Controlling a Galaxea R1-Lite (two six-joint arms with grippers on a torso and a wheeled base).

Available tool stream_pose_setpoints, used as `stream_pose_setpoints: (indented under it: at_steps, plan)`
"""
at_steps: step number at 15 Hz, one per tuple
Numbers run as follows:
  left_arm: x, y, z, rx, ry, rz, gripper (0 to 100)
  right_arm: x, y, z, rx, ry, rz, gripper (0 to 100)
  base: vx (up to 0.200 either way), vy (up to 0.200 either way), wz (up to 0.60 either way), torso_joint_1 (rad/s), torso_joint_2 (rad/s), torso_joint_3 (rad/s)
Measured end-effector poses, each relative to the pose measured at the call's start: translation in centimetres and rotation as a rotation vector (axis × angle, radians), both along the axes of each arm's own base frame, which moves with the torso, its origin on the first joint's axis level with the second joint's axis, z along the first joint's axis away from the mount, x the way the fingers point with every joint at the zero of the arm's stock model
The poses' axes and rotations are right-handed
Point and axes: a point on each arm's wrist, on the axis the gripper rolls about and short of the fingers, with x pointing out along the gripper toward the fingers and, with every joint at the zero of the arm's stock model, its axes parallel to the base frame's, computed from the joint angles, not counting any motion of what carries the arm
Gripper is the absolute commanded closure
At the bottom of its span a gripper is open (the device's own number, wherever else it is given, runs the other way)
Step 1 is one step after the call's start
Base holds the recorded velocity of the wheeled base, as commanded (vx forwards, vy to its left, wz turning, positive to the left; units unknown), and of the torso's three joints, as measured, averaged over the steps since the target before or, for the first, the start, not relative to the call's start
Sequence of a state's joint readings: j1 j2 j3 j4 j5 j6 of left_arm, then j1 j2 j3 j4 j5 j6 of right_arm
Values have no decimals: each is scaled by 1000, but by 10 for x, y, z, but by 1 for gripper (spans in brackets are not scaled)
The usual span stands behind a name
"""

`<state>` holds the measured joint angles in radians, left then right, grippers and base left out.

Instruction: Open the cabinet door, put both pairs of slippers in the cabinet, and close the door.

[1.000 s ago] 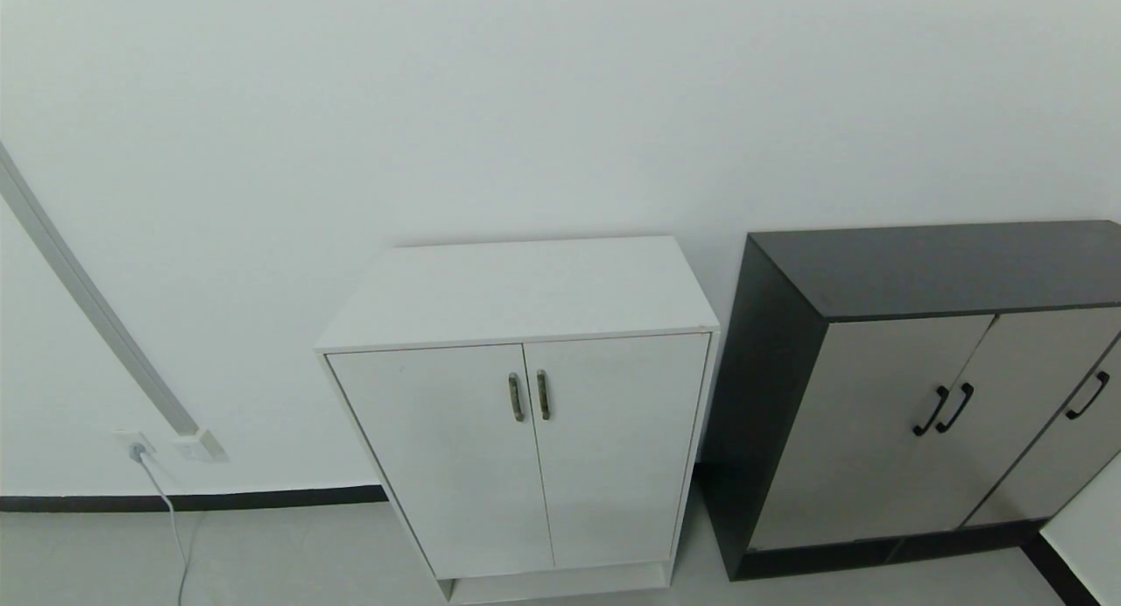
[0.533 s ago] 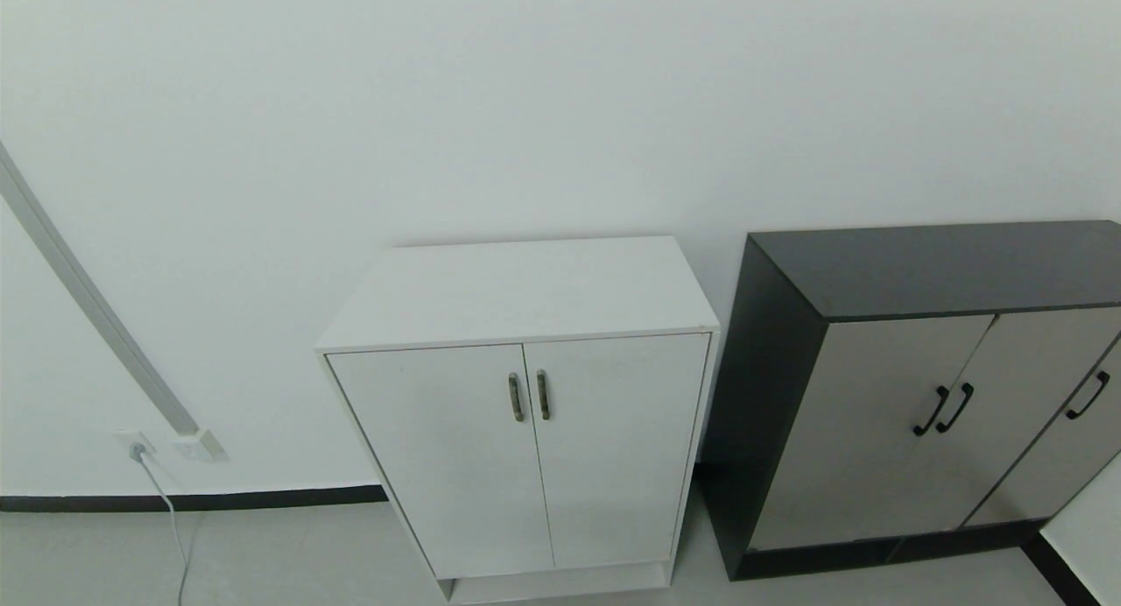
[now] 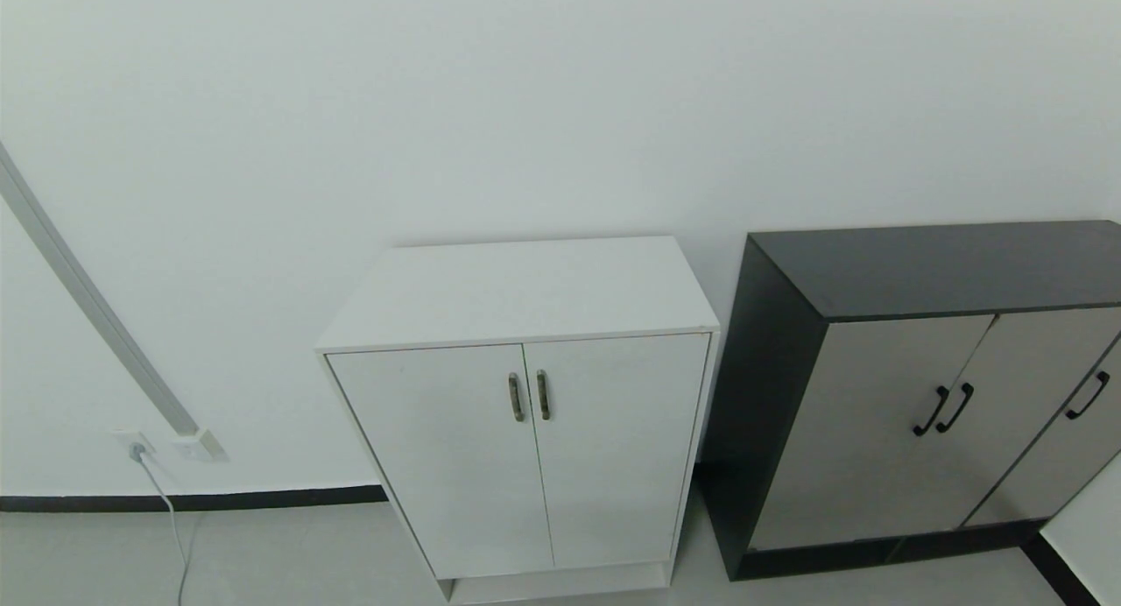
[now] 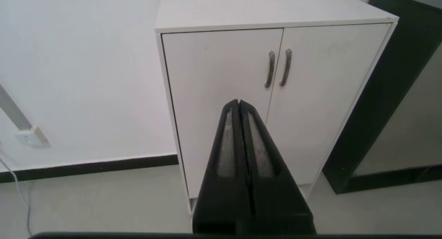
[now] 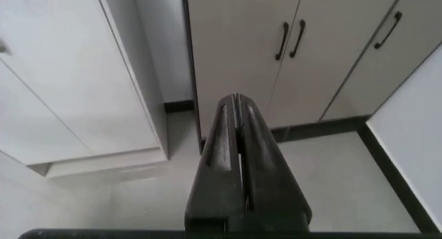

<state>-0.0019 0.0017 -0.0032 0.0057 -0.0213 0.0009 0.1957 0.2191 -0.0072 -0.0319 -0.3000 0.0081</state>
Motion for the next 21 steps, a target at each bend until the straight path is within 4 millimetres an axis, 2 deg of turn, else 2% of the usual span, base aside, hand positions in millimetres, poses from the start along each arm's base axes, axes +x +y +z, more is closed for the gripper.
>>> stream_pose_setpoints:
  at_steps: [4, 7, 11, 18, 19, 21]
  plan:
    - [0, 0, 0, 1, 0, 0, 100, -7, 1, -2, 30, -89, 177, 100, 0, 0, 0, 0, 0, 0]
    - [0, 0, 0, 2, 0, 0, 100, -8, -3, -1, -9, -98, 63, 100, 0, 0, 0, 0, 0, 0]
    - [0, 0, 0, 2, 0, 0, 100, -10, -4, -1, 13, -123, 10, 100, 0, 0, 0, 0, 0, 0]
    - [0, 0, 0, 1, 0, -1, 100, -13, -1, -1, 22, -139, -250, 100, 0, 0, 0, 0, 0, 0]
    - [0, 0, 0, 1, 0, 0, 100, -14, 0, -1, 31, -153, -262, 100, 0, 0, 0, 0, 0, 0]
    - [0, 0, 0, 2, 1, -1, 100, -16, 3, -3, 64, -182, -120, 100, 0, 0, 0, 0, 0, 0]
